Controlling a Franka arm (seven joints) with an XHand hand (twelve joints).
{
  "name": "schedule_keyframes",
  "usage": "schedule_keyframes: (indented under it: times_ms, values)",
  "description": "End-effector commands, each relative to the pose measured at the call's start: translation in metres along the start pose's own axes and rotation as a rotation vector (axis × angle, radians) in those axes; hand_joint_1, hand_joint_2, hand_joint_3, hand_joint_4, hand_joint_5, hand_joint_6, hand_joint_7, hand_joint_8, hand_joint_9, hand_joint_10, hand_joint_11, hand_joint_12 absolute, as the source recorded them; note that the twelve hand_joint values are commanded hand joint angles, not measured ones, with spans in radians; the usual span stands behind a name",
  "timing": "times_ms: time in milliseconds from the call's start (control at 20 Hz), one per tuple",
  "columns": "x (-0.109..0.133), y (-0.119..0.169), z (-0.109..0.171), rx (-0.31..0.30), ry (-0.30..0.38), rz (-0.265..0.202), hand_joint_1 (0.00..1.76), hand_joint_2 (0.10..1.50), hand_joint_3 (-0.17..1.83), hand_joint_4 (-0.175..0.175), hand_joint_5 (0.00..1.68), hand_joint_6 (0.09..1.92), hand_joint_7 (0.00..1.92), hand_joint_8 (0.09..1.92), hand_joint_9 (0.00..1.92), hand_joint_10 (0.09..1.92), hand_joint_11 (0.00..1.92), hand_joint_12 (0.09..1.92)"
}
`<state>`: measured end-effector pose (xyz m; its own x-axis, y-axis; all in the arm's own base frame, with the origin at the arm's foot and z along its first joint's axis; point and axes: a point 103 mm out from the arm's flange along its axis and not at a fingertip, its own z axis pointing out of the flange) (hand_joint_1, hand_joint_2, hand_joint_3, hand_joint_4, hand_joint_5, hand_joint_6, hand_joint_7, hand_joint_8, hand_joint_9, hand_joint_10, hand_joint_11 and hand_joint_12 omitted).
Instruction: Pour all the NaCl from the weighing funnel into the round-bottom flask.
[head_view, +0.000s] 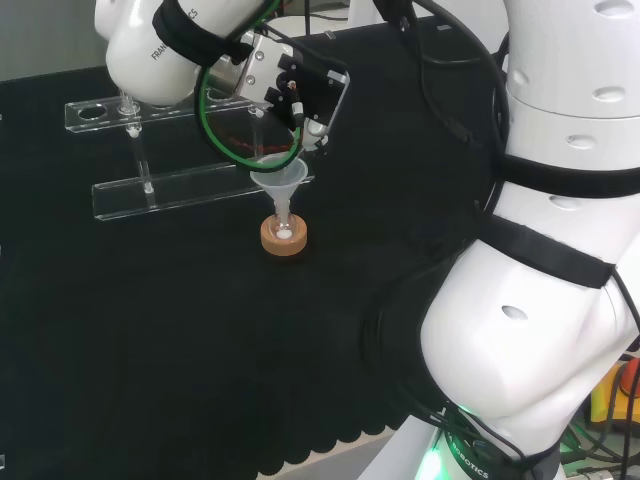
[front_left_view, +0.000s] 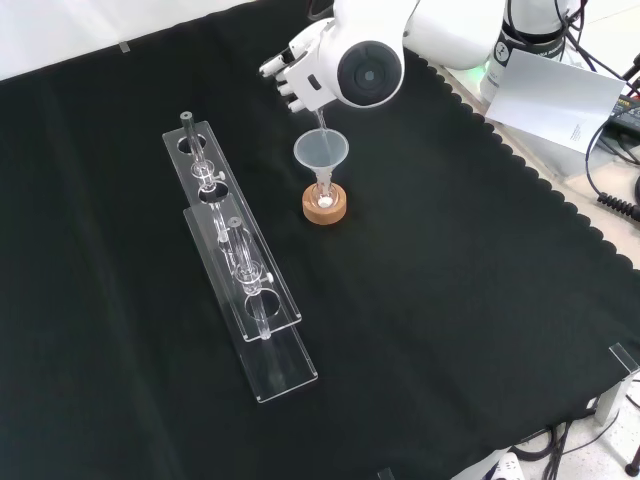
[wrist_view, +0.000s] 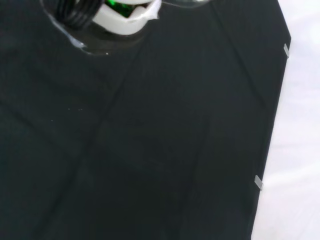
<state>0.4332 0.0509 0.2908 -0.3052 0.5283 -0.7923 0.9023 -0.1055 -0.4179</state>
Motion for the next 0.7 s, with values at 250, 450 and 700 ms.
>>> schedule_keyframes:
  times_ms: [250,450,700]
  values:
    - [0.006,-0.0016,-0.0039,-0.016,-0.04,0.007,1.07,0.8,0.57,0.159,1.06,0.99,0.91,0.64,1.0,0.41,0.62,1.18]
    - [0.007,-0.0013,-0.0053,-0.017,-0.061,0.012,1.07,0.8,0.57,0.16,1.06,0.99,0.91,0.64,1.01,0.41,0.62,1.18]
    - [0.0056,-0.0004,-0.007,-0.015,-0.083,0.02,1.06,0.8,0.57,0.161,1.06,0.99,0.91,0.64,1.01,0.41,0.62,1.18]
